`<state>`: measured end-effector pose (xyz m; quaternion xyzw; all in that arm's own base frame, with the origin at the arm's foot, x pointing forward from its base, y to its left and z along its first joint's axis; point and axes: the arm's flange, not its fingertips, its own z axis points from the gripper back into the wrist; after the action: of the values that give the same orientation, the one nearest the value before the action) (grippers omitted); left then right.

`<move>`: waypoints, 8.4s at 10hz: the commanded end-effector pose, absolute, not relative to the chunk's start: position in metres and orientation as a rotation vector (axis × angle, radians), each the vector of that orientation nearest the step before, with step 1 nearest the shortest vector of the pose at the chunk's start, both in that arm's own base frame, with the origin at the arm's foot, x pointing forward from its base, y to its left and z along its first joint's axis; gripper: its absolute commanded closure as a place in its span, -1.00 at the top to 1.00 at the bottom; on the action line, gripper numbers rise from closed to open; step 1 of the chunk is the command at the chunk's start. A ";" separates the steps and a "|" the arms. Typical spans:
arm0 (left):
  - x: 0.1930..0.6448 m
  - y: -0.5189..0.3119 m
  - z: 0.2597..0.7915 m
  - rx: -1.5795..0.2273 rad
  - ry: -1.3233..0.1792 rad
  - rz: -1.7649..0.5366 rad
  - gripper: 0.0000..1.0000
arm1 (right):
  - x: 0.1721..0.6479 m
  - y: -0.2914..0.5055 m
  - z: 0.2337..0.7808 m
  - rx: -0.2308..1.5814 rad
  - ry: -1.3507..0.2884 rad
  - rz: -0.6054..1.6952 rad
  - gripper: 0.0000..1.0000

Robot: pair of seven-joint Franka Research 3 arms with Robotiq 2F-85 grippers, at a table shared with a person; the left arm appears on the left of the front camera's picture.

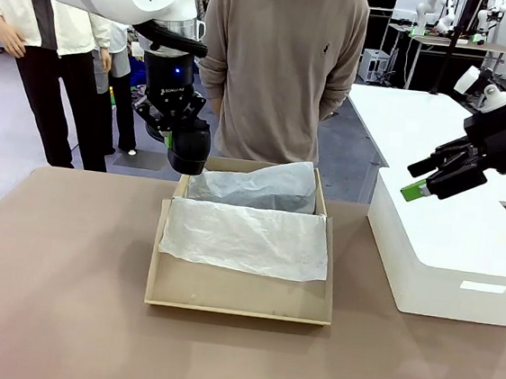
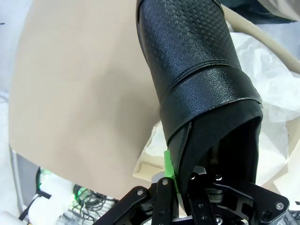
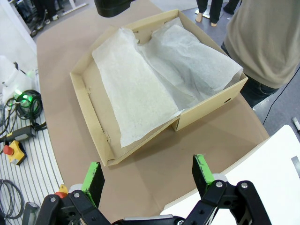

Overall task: Pack the shoes into the box.
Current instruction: Place the other shoe of the Shoes into the Shoes Box, then close the Shoes Box.

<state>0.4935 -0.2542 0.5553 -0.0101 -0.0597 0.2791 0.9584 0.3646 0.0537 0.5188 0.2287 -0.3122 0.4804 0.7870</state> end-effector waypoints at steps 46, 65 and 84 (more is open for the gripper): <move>0.521 -0.467 0.442 -0.145 -0.145 1.465 -1.00 | 0.367 0.055 0.517 0.519 -0.709 1.052 1.00; 0.516 -0.454 0.519 -0.167 -0.093 1.362 1.00 | 0.367 0.055 0.517 0.519 -0.709 1.052 1.00; 0.467 -0.410 0.574 -0.005 0.076 0.511 1.00 | 0.367 0.055 0.517 0.519 -0.709 1.052 1.00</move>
<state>0.4646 -0.4327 0.5727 -0.0398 0.0313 0.3259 0.9440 0.3646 0.0537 0.5188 0.2285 -0.3121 0.4807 0.7870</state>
